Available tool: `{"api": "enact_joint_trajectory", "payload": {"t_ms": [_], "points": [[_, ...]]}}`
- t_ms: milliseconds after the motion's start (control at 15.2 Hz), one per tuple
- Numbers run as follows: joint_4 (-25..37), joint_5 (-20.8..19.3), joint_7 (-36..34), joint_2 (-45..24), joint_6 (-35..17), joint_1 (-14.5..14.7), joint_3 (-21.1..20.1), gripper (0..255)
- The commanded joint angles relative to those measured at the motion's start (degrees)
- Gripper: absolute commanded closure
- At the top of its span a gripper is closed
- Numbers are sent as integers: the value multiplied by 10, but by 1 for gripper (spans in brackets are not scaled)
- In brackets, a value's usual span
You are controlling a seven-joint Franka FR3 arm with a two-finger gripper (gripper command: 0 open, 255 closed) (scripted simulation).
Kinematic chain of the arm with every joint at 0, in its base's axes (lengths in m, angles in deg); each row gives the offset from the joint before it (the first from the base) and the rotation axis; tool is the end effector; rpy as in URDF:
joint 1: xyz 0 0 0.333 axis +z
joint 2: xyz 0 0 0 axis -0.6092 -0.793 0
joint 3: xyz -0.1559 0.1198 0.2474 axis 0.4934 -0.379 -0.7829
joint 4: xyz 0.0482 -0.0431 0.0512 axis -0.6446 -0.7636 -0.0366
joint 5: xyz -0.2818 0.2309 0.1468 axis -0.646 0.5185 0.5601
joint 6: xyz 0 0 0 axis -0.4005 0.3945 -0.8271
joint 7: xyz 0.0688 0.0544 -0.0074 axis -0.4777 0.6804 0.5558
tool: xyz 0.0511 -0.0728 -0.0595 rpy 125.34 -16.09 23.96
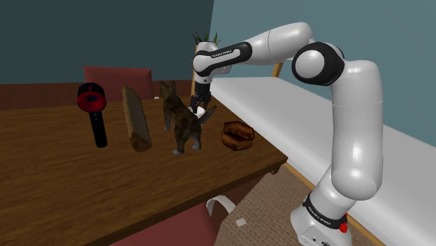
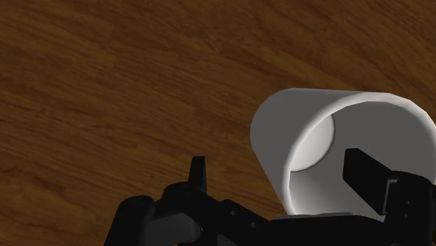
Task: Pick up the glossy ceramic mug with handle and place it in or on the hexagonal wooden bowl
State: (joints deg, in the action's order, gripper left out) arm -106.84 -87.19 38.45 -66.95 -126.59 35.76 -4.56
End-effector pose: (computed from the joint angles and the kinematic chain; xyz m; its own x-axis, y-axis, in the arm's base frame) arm 0.6803 -0.0063 0.3515 0.9769 0.2023 -0.0697 0.1983 -0.9783 -0.0594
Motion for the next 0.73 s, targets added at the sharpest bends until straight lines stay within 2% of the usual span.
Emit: {"api": "enact_joint_trajectory", "payload": {"t_ms": [0,66,660], "points": [[0,0,0,0,0,0,0,0],[0,0,0,0,0,0,0,255],[0,0,0,0,0,0,0,255]]}}
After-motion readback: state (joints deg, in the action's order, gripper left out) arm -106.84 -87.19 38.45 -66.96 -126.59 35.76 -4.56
